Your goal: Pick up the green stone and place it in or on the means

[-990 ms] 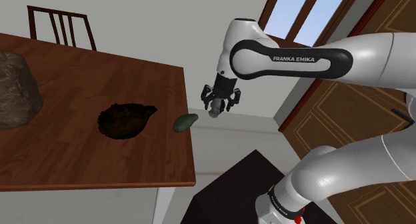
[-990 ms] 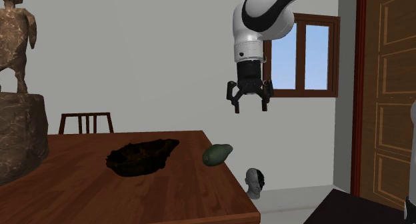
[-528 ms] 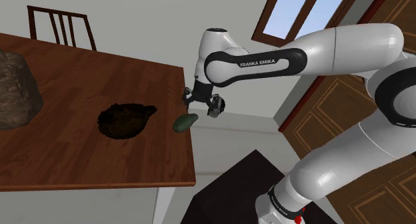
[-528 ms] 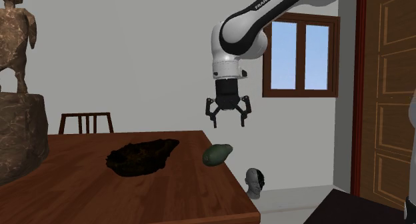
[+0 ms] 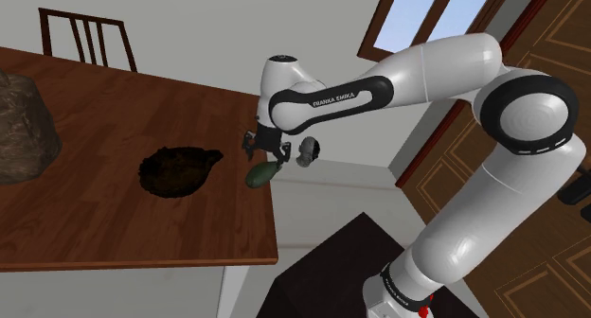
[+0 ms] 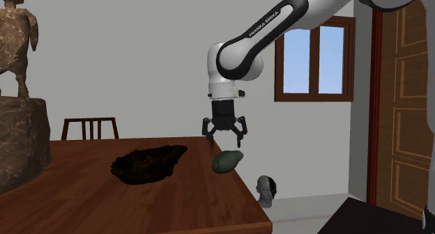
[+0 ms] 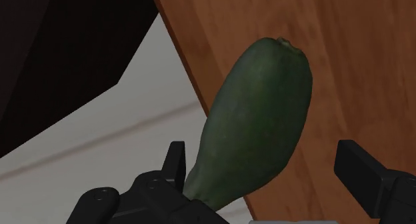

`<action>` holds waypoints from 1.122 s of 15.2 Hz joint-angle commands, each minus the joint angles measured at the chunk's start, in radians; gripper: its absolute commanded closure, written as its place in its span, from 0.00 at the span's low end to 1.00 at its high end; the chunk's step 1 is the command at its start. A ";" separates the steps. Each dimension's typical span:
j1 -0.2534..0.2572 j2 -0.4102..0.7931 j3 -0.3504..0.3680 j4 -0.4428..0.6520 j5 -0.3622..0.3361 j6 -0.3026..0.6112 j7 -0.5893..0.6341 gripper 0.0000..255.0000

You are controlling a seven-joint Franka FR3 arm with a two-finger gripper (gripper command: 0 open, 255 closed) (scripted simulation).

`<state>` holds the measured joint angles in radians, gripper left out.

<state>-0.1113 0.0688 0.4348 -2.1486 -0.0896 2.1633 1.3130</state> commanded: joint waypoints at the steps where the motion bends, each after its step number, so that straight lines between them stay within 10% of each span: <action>1: 0.001 0.015 -0.001 -0.013 -0.010 0.027 0.009 0.00; 12: 0.002 0.034 -0.003 -0.028 -0.022 0.059 0.018 0.00; 13: 0.002 0.034 -0.003 -0.028 -0.022 0.059 0.018 1.00; 17: 0.002 0.033 -0.003 -0.030 -0.021 0.059 0.018 1.00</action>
<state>-0.1094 0.0983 0.4323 -2.1736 -0.1111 2.2244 1.3314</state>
